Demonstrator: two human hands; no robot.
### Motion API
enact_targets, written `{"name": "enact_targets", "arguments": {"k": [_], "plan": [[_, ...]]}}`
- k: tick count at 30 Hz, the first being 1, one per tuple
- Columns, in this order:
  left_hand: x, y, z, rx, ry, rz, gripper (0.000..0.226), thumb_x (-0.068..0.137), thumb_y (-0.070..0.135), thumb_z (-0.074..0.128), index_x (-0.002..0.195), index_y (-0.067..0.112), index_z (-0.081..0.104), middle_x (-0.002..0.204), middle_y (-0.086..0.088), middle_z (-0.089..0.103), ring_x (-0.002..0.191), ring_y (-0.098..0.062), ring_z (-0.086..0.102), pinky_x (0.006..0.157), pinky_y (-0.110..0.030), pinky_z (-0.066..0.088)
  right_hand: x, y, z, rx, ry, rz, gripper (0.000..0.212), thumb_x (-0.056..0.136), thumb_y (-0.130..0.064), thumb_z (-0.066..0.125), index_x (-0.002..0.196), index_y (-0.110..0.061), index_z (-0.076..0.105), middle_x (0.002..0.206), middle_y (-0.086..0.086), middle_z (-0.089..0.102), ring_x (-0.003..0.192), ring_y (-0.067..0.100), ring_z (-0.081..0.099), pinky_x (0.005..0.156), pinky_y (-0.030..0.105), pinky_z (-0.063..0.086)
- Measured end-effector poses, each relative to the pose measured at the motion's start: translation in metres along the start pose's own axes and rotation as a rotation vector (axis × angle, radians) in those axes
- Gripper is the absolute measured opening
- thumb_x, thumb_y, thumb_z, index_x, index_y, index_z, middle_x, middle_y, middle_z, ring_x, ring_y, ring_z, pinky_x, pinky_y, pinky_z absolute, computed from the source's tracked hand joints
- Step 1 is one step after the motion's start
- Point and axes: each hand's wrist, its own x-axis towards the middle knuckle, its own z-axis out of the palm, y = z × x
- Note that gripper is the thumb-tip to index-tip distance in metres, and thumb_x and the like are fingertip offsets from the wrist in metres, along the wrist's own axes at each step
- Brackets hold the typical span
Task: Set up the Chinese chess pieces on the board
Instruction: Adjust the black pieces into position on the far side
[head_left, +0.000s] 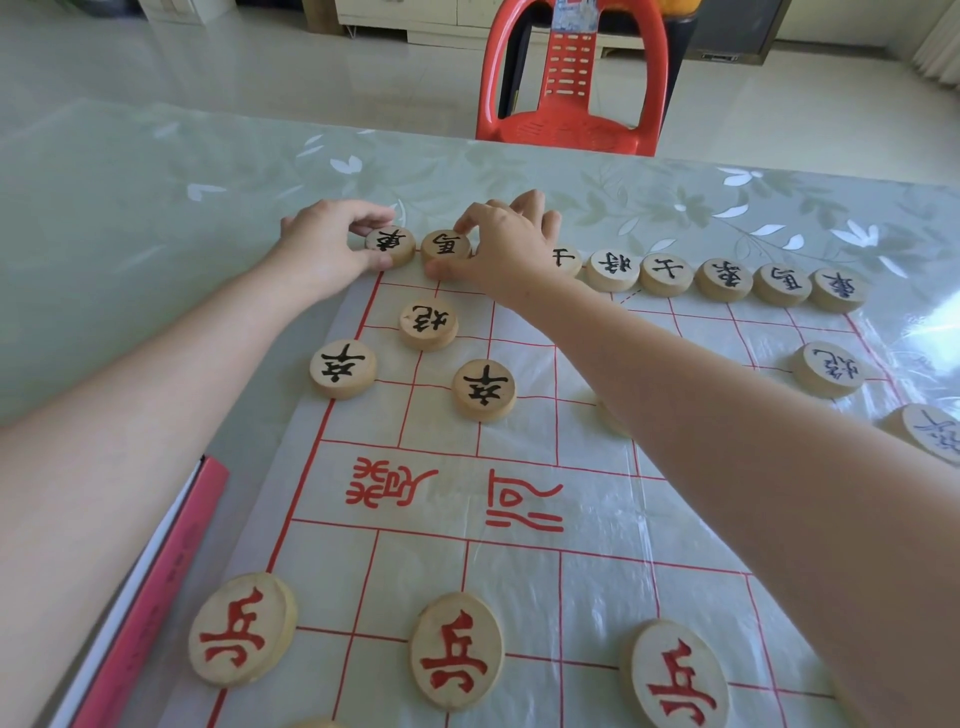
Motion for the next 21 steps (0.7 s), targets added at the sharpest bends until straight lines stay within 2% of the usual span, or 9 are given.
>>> {"name": "enact_targets", "arguments": {"k": [3,12,16,21], "plan": [[-0.001,0.001,0.0,-0.004,0.006,0.0,0.049,0.079,0.019,0.069,0.126,0.025,0.055,0.123,0.003,0.061,0.121,-0.013,0.051,0.11,-0.039,0.03,-0.001,0.001,0.002,0.026,0.004,0.006,0.063,0.072,-0.061,0.064,0.121,-0.023,0.054,0.121,-0.003,0.055,0.122,0.025,0.026,0.086,0.031,0.018],[-0.002,0.001,-0.001,0.005,-0.015,-0.002,0.051,0.079,0.021,0.07,0.127,0.026,0.054,0.125,0.003,0.061,0.122,-0.014,0.05,0.11,-0.039,0.03,0.0,0.0,0.001,-0.038,-0.004,-0.009,0.068,0.071,-0.066,0.062,0.124,-0.024,0.052,0.127,0.0,0.051,0.125,0.026,0.025,0.096,0.035,0.021],[-0.007,0.002,-0.004,0.023,-0.012,-0.037,0.06,0.077,0.034,0.07,0.132,0.031,0.047,0.131,0.002,0.055,0.128,-0.022,0.042,0.106,-0.035,0.029,-0.003,-0.001,-0.001,-0.04,0.022,-0.013,0.079,0.069,-0.069,0.061,0.131,-0.022,0.046,0.132,0.002,0.045,0.128,0.025,0.024,0.099,0.034,0.021],[-0.021,0.014,-0.014,0.015,0.027,-0.012,0.055,0.079,0.032,0.069,0.13,0.029,0.05,0.134,-0.004,0.052,0.129,-0.02,0.042,0.106,-0.033,0.026,-0.015,0.004,-0.012,0.035,0.082,-0.019,0.071,0.072,-0.066,0.06,0.127,-0.023,0.05,0.133,-0.001,0.046,0.127,0.024,0.026,0.096,0.034,0.021]]}}
